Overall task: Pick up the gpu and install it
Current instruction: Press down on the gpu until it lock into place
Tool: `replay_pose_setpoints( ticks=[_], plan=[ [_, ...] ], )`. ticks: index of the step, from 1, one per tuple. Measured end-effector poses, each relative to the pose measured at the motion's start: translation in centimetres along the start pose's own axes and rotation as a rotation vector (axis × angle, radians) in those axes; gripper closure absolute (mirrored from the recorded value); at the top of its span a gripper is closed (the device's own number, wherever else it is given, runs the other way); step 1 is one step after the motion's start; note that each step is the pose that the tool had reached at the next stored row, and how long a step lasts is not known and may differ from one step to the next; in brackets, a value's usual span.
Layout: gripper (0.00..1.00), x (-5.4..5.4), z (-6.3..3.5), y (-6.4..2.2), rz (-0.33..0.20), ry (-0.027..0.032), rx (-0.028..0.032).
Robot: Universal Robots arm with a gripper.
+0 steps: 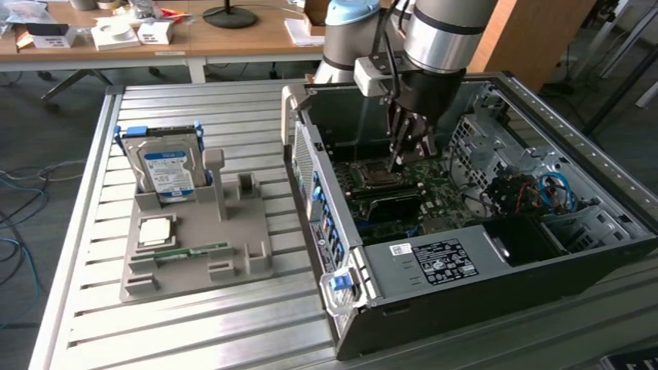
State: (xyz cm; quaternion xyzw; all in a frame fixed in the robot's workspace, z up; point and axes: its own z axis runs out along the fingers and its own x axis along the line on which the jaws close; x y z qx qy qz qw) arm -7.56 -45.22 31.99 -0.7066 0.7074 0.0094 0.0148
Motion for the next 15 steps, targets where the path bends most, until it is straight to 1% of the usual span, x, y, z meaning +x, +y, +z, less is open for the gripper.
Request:
replay_pose_setpoints(
  ticks=[3,8,15],
  plan=[
    [0.89,0.0,0.00,-0.14,0.000,0.0000,0.0000],
    [0.89,0.0,0.01,-1.00,0.000,0.0000,0.0000],
    [0.89,0.0,0.01,-1.07,0.000,0.0000,0.0000]
  ],
)
